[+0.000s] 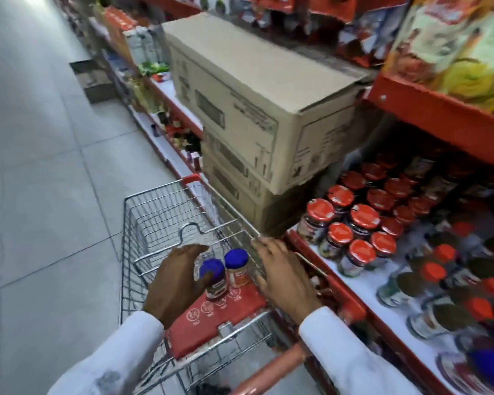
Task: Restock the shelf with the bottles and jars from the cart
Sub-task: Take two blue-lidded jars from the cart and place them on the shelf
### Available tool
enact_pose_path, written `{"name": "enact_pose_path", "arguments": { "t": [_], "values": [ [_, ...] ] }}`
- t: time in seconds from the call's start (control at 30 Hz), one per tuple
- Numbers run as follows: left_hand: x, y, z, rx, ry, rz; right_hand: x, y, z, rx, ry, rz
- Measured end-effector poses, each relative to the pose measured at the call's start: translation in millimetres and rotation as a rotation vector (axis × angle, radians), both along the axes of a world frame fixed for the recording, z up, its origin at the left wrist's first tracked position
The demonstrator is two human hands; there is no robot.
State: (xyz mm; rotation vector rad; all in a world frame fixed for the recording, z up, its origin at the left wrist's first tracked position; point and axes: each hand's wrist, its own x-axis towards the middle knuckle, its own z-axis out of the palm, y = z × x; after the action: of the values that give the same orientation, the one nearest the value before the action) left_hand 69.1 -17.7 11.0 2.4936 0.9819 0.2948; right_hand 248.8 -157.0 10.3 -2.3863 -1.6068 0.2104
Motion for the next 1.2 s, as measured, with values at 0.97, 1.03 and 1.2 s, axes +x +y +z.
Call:
{"name": "enact_pose_path", "arguments": {
  "t": [0.97, 1.03, 1.2],
  "values": [
    [13.0, 16.0, -19.1, -0.146, 0.086, -0.199, -2.4, 40.2, 2.7, -0.078, 0.262, -0.178],
    [12.5, 12.0, 12.7, -0.084, 0.054, -0.242, 0.4, 20.2, 34.5, -0.015, 0.249, -0.203],
    [28.9, -16.8, 88.4, 0.066, -0.004, -0.323, 4.6, -42.7, 100.9, 0.108, 0.181, -0.301]
  ]
}}
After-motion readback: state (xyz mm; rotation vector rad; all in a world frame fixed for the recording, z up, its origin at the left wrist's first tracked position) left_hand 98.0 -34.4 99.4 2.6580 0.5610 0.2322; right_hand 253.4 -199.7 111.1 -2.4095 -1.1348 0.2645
